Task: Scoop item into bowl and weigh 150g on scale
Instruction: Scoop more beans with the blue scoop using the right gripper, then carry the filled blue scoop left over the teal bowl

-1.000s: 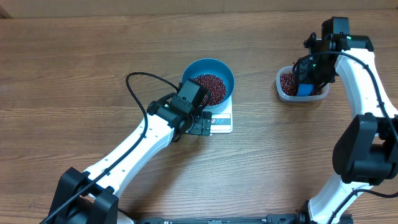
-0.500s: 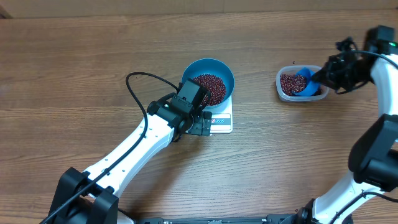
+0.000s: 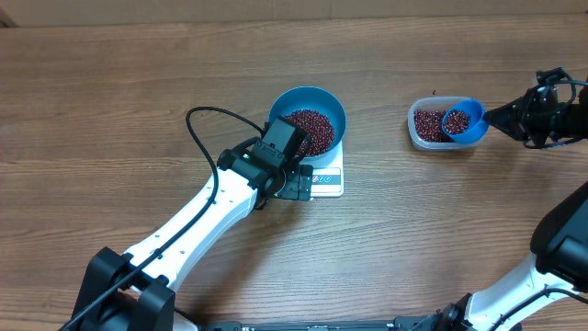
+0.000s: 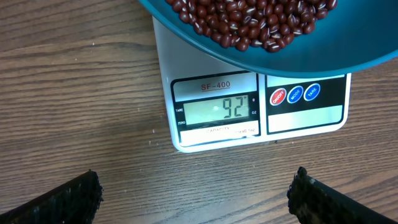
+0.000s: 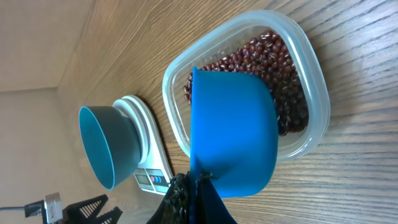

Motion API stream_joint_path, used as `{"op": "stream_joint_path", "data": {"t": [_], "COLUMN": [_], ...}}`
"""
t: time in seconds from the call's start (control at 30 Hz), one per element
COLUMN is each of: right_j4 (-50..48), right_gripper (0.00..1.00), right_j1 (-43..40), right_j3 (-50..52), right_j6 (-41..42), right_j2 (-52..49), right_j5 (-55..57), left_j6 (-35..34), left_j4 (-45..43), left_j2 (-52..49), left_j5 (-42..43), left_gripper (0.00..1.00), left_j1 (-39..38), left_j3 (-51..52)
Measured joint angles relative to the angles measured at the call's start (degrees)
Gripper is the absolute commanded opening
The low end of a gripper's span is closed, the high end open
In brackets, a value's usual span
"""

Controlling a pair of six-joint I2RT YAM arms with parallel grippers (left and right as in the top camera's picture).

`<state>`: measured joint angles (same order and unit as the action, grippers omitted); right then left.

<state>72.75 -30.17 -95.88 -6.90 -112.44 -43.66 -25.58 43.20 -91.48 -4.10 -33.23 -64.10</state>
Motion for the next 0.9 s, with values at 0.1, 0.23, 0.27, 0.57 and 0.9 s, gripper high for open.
{"op": "stream_joint_path", "data": {"t": [0.1,0.23,0.27,0.57,0.9], "right_j4": [0.3,0.4,0.7,5.4,1.4], "right_gripper": [0.04,0.04,0.04,0.04,0.04], "right_j1": [0.0,0.0,0.0,7.1,31.0], "right_j3": [0.0,-0.1,-0.3,-15.1,-19.8], "right_j6": [-0.4,-0.6,-0.6,-0.6,-0.6], "right_j2": [0.0,0.0,0.0,0.0,0.0], "right_j5": [-1.0,-4.5,-4.9,-7.1,0.3], "left_j6": [0.0,0.0,0.0,0.0,0.0], "left_j4": [0.0,0.0,0.0,0.0,0.0], "left_j2": [0.0,0.0,0.0,0.0,0.0], "left_j5": [0.0,0.0,0.0,0.0,0.0], "left_gripper": [1.0,0.99,1.0,1.0,1.0], "left_j1": [0.0,0.0,0.0,0.0,0.0], "left_j3": [0.0,0.0,0.0,0.0,0.0]}}
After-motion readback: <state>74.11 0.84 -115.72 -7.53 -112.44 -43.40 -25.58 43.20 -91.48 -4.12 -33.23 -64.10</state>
